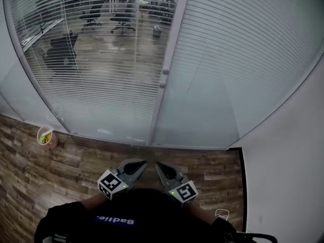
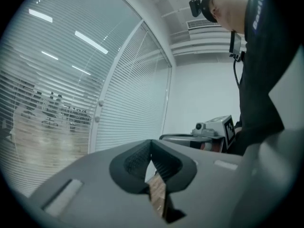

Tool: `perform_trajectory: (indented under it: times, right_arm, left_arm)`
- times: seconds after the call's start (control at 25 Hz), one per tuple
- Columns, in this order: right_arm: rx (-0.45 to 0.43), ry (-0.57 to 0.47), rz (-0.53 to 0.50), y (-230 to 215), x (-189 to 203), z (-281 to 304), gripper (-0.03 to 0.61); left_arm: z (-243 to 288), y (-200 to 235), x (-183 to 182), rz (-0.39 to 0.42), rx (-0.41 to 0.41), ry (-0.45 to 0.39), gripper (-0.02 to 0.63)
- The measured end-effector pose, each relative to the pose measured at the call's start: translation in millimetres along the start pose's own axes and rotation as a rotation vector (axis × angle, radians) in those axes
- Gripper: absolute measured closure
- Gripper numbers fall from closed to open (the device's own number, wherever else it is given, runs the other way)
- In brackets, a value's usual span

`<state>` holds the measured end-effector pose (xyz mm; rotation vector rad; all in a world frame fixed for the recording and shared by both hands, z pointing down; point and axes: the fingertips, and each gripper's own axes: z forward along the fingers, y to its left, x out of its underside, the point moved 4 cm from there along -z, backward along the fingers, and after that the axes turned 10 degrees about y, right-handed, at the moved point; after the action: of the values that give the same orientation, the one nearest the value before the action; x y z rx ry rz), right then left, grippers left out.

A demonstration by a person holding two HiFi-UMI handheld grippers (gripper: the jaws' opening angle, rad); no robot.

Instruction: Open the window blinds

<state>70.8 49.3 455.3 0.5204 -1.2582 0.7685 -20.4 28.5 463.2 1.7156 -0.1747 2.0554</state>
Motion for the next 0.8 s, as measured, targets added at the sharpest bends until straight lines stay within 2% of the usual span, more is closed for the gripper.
perform_trajectory:
  times: [0.16,0.8]
  right_arm:
    - [0.011,0.018,-0.008,5,12,-2,0.575]
    - [0.018,0.051,0.001,0,11,-1,0.577]
  left_arm:
    - [-6,-4,2,0.007,0.012,-0.004,0.614]
    - [-1,-8,-1,0.02,0.024,0.008,0.614]
